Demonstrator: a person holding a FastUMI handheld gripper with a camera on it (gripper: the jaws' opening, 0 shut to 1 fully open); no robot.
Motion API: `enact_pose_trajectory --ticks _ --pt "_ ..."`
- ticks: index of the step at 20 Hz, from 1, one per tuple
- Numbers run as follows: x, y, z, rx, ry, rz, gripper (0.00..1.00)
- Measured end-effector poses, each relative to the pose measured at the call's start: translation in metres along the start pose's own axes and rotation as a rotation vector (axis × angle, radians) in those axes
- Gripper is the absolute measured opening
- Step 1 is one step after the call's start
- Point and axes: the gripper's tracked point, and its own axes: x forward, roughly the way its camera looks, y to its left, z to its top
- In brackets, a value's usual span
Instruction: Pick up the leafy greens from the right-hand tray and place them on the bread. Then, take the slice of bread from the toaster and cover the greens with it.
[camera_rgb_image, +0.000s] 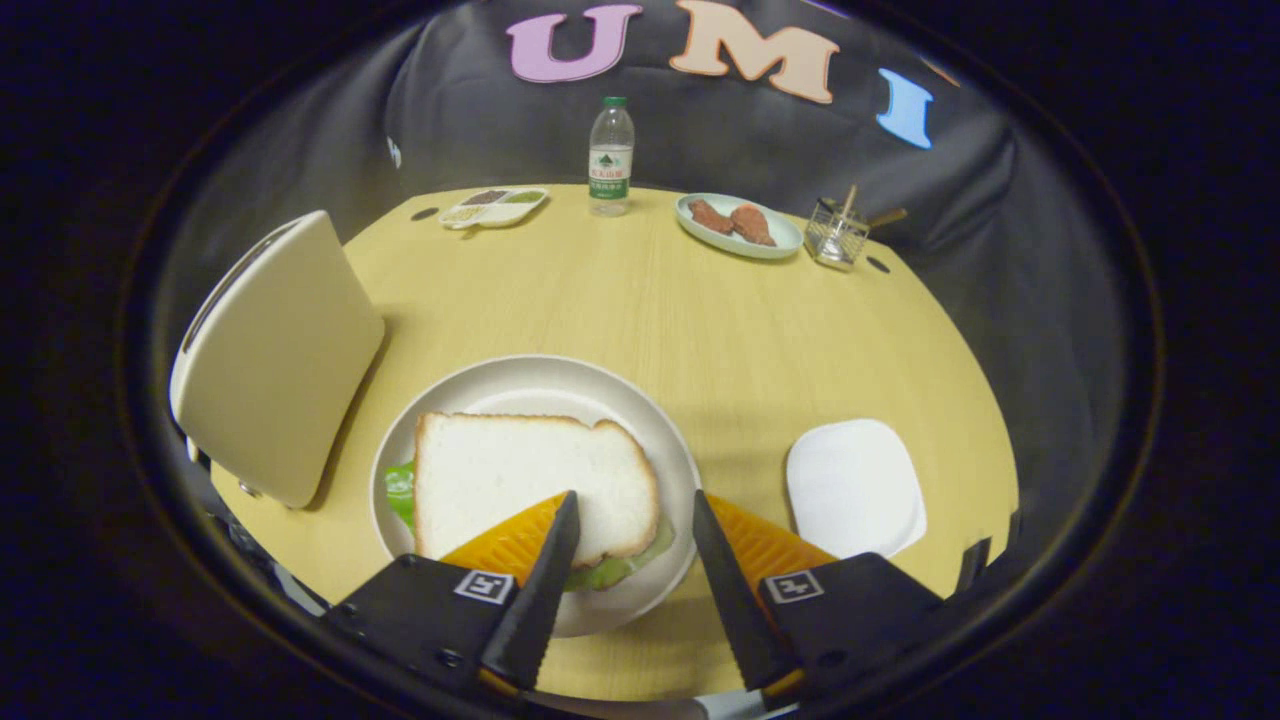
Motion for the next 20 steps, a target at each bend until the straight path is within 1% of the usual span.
enact_pose_trajectory --ticks 3,6,10,15,18,20 --pt "-0.008 0.004 0.021 0.018 -0.089 0.037 0.87" --pt "-0.025 0.005 0.055 0.034 -0.234 0.066 1.00" --pt "-0.061 0.006 0.108 0.115 -0.431 0.136 1.00" --pt "-0.113 -0.007 0.164 0.201 -0.627 0.197 0.99" --pt "-0.142 -0.014 0.181 0.230 -0.694 0.222 0.97" --pt "-0.149 -0.017 0.181 0.220 -0.710 0.219 0.97"
